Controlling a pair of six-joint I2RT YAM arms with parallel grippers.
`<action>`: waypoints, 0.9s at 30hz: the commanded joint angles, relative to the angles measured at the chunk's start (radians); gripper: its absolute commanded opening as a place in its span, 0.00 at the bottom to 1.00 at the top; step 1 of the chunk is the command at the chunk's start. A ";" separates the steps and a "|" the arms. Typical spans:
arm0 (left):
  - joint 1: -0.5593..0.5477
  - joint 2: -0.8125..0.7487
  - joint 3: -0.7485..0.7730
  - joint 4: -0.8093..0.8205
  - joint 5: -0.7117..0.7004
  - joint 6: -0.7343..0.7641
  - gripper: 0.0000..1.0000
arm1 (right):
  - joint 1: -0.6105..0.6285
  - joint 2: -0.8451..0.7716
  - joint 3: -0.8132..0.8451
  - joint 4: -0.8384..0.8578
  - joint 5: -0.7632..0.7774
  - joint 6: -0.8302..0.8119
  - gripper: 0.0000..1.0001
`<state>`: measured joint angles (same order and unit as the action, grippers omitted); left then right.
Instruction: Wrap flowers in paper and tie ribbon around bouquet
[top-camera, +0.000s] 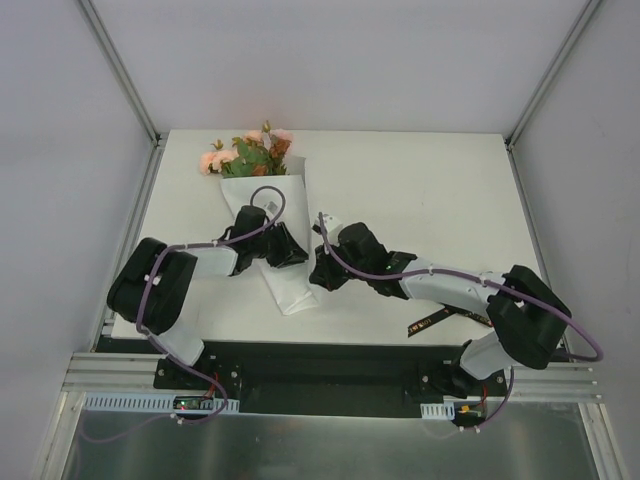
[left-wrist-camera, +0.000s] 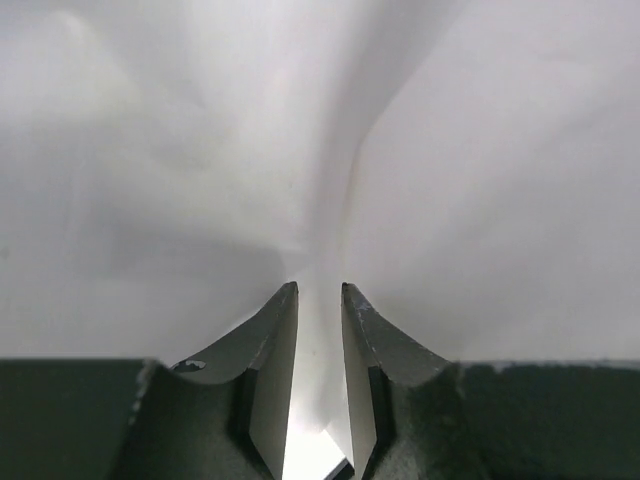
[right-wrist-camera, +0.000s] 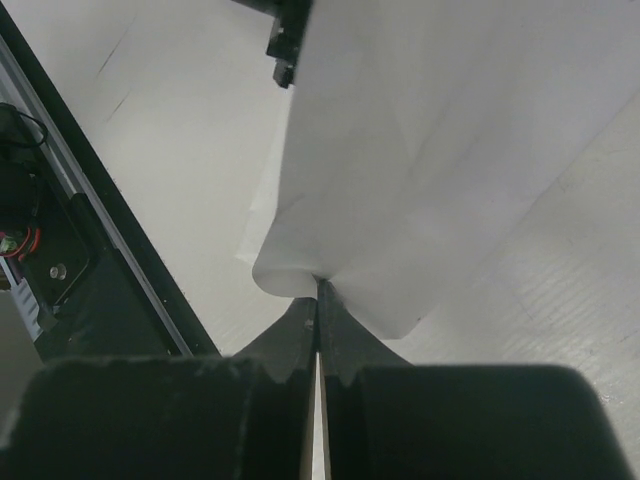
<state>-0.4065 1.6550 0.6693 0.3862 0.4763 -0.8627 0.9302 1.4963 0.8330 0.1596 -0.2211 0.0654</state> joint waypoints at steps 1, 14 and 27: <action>0.031 -0.147 -0.048 -0.056 0.027 0.037 0.24 | 0.005 0.016 0.058 -0.017 -0.043 -0.029 0.01; 0.162 -0.319 -0.257 -0.136 -0.113 0.140 0.14 | 0.059 0.211 0.253 -0.130 -0.122 -0.047 0.03; 0.164 -0.375 -0.304 -0.148 -0.162 0.128 0.13 | 0.061 0.433 0.443 -0.155 -0.221 -0.010 0.10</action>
<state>-0.2424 1.3334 0.3878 0.2668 0.3710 -0.7544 0.9905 1.8942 1.2095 0.0124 -0.3851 0.0452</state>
